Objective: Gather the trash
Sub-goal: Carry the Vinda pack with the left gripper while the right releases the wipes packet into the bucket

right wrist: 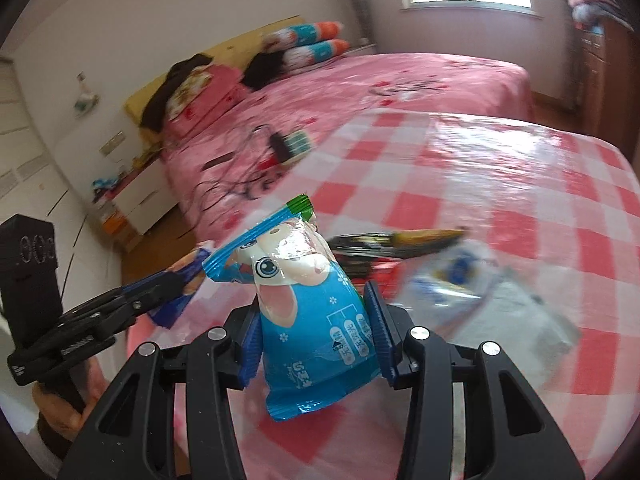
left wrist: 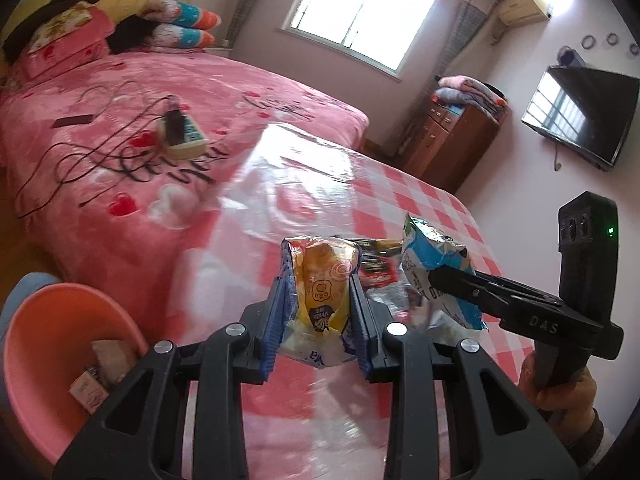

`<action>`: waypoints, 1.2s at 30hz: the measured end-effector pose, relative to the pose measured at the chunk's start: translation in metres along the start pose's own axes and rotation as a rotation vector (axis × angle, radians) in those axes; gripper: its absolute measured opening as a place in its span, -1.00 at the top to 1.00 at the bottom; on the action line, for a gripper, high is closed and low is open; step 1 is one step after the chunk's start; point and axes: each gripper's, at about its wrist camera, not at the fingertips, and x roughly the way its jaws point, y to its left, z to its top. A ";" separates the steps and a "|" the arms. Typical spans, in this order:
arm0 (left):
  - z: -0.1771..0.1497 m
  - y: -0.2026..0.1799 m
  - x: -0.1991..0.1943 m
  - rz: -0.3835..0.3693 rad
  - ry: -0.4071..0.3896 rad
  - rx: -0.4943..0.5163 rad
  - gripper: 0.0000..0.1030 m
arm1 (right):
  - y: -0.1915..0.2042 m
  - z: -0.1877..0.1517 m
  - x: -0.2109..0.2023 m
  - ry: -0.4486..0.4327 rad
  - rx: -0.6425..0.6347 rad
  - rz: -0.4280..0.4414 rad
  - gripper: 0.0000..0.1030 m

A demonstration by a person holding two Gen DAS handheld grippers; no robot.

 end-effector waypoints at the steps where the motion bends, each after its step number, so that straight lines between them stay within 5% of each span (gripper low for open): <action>1: -0.001 0.006 -0.003 0.010 -0.003 -0.007 0.36 | 0.010 0.001 0.005 0.011 -0.012 0.020 0.09; 17: -0.037 0.142 -0.049 0.263 -0.010 -0.205 0.36 | 0.149 -0.002 0.088 0.155 -0.204 0.220 0.08; 21: -0.050 0.175 -0.048 0.342 0.013 -0.260 0.08 | 0.169 -0.006 0.110 0.171 -0.212 0.253 -0.07; 24: -0.063 0.197 -0.046 0.419 0.043 -0.310 -0.18 | 0.169 -0.007 0.118 0.166 -0.163 0.266 -0.51; 29: -0.080 0.217 -0.049 0.478 0.057 -0.363 -0.35 | 0.148 -0.013 0.101 0.113 -0.117 0.212 -0.72; 36: -0.081 0.209 -0.051 0.493 0.044 -0.339 -0.46 | 0.134 -0.029 0.072 0.016 -0.168 0.110 -0.72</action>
